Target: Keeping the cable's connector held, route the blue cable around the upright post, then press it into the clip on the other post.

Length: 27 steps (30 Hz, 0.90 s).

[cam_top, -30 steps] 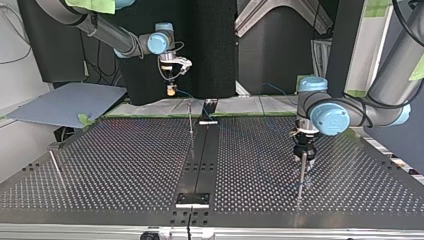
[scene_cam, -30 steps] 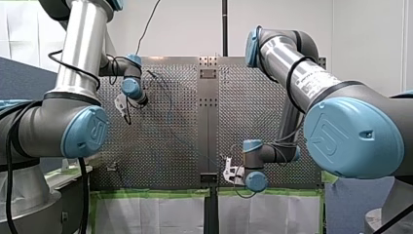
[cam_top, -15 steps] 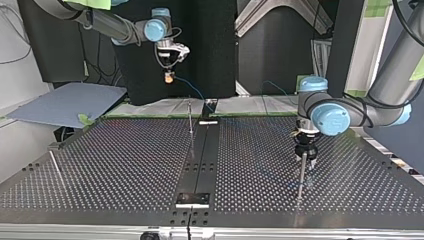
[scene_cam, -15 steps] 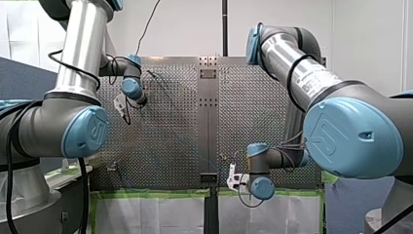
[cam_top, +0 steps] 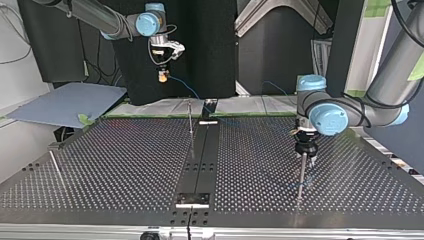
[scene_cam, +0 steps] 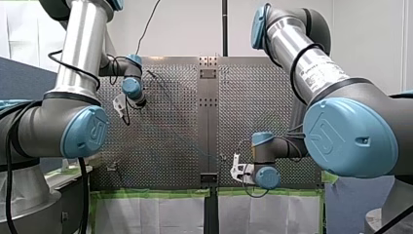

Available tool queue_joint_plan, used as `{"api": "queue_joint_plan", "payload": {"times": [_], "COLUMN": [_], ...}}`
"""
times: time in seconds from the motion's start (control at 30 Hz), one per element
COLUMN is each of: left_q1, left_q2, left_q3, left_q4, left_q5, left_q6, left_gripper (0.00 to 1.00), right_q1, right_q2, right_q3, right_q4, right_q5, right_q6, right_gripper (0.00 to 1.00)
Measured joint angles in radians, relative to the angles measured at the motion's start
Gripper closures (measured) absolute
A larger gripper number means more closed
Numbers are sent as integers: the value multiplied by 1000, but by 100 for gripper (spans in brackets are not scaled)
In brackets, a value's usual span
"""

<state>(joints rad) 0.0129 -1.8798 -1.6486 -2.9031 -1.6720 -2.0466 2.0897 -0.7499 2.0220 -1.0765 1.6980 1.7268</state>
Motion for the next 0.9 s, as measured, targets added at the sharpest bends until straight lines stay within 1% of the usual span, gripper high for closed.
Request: {"api": "queue_joint_plan", "payload": {"times": [0.1, 0.2, 0.37, 0.47, 0.53, 0.9], "left_q1": [-2, -9, -14, -14, -11, 13], "left_q2": [0, 0, 0, 1, 1, 1], "left_q3": [0, 0, 0, 0, 0, 0], "left_q4": [-2, -7, 4, -4, -20, -129], "left_q5": [-1, 5, 48, 77, 96, 153], "left_q6": [-1, -16, -65, -95, -116, -229], "left_gripper": [0, 0, 0, 0, 0, 0], "right_q1": [-2, -2, -3, -3, -3, -3], "right_q2": [-1, -2, -2, -2, -2, -2], "right_q3": [1, 1, 2, 2, 1, 2], "right_q4": [-4, -5, -8, -9, -9, -12], "right_q5": [-2, -5, -13, -17, -18, -20], "right_q6": [-7, -15, -19, -19, -19, -21], "right_gripper": [100, 100, 100, 100, 100, 100]}}
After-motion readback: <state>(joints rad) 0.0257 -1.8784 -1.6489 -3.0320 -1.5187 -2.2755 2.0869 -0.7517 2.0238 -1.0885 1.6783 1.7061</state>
